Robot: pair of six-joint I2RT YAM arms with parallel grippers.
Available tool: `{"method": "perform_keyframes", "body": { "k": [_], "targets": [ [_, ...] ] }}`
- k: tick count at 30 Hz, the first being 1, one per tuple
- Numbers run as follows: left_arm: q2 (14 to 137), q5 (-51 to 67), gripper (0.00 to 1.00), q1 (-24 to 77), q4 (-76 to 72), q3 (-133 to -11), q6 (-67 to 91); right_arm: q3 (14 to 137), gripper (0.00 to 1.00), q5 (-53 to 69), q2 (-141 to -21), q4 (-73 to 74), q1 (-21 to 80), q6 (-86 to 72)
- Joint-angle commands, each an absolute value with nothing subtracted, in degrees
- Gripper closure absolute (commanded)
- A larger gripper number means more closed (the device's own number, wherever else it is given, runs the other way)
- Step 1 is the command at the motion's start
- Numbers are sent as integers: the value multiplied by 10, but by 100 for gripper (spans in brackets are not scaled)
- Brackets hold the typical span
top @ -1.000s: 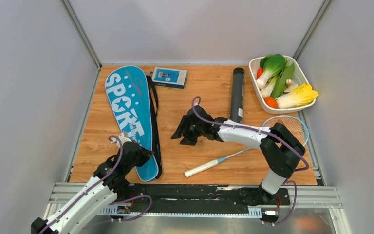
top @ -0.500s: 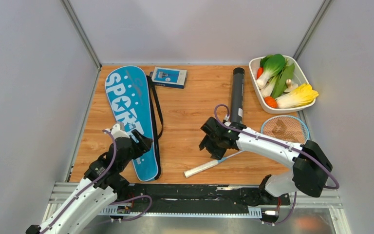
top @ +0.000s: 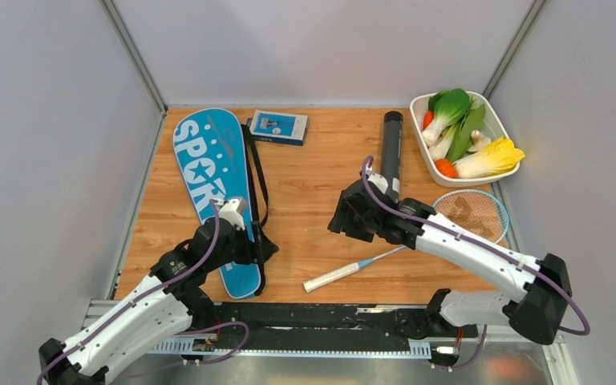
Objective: Pack up the badminton gear
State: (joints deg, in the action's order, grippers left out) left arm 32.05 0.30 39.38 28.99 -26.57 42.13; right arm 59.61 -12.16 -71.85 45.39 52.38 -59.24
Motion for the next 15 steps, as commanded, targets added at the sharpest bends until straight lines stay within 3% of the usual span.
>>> {"method": "perform_keyframes", "body": {
  "k": [1, 5, 15],
  "targets": [
    [328, 12, 25, 456, 250, -287, 385, 567, 42, -70, -647, 346, 530, -494],
    [372, -76, 25, 563, 255, -315, 384, 557, 40, -94, -579, 326, 530, -481],
    [533, -98, 27, 711, 123, -325, 301, 570, 39, -231, -404, 324, 530, -454]
  ]
}}
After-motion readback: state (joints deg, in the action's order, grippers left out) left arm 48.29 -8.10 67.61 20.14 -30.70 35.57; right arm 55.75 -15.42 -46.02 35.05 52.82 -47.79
